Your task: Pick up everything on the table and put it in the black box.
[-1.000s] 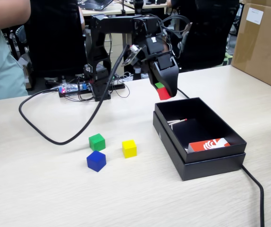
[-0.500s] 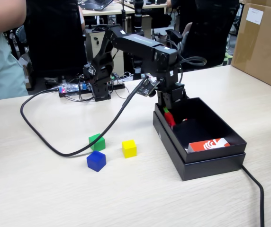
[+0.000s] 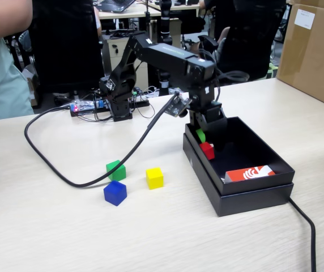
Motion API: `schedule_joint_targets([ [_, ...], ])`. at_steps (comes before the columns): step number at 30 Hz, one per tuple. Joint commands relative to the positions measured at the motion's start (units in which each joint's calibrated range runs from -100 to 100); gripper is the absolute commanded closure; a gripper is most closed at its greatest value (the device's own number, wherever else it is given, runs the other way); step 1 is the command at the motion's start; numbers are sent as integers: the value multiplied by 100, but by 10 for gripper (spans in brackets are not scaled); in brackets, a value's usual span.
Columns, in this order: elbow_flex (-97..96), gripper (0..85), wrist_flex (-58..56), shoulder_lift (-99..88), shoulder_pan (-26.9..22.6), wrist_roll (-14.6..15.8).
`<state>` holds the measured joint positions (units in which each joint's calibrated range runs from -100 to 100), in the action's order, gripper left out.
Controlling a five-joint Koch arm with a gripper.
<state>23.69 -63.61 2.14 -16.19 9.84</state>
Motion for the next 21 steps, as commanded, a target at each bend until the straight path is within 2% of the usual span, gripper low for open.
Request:
schedule_joint_targets([
  [1,-30,459,-123,-1619,10,-78],
  [5,-592,450,-123,-3249,264,-278],
  [9,-1127,447,-123,-4006,571,-459],
  [13,-1843,402,-123,-4293,996,-762],
  [21,-2731,388,24,-3960,1690,-1172],
])
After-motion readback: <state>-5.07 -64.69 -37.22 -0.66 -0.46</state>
